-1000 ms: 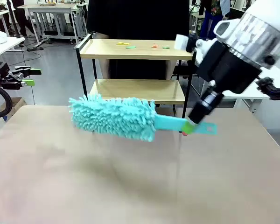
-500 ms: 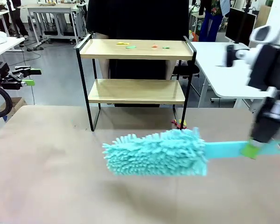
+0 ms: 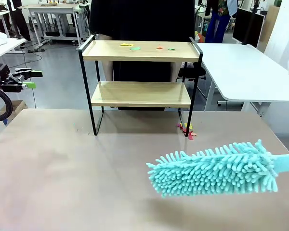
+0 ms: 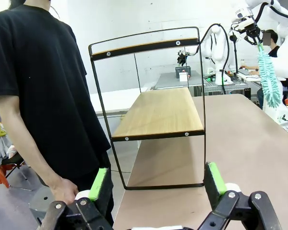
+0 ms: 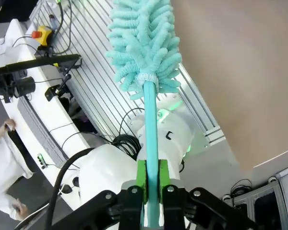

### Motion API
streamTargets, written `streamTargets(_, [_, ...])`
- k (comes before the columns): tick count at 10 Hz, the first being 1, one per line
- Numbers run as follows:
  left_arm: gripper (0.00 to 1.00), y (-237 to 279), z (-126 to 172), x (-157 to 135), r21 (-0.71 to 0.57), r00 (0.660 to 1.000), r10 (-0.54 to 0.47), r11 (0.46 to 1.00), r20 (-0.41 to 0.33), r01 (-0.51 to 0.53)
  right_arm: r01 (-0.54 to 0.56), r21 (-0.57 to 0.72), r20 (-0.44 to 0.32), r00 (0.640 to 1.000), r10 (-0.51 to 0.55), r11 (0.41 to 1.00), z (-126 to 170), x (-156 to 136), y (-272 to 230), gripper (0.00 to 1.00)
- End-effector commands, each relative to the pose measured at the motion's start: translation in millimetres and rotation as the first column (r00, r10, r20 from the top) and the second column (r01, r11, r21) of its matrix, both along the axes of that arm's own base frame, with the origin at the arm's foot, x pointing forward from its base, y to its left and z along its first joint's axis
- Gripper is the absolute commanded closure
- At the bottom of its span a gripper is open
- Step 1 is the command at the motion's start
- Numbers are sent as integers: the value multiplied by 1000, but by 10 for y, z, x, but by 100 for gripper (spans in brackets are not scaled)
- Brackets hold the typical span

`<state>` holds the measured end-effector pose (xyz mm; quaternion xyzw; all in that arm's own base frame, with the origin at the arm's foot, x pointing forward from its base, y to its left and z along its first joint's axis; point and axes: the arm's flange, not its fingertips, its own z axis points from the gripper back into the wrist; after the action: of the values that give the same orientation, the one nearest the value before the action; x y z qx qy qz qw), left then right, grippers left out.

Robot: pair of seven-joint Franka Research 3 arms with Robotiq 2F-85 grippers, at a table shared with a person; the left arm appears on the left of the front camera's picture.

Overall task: Clean the shelf.
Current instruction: Clean the specific section of the Shelf indicated by the human with the Duster.

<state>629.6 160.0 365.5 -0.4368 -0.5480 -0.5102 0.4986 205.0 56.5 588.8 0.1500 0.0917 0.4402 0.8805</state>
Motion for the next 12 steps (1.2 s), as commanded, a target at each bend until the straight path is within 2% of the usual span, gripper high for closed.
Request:
streamTargets(1, [0, -4, 20, -18, -2, 1000, 0, 1000, 4, 0, -47, -21, 35, 998, 48, 999, -109, 51, -56, 87])
streamTargets(2, [0, -4, 20, -18, -2, 1000, 0, 1000, 4, 0, 0, 0, 0, 1000, 0, 1000, 0, 0, 0, 87])
streamTargets(12, [0, -4, 20, -18, -2, 1000, 0, 1000, 4, 0, 0, 0, 0, 1000, 0, 1000, 0, 0, 0, 87])
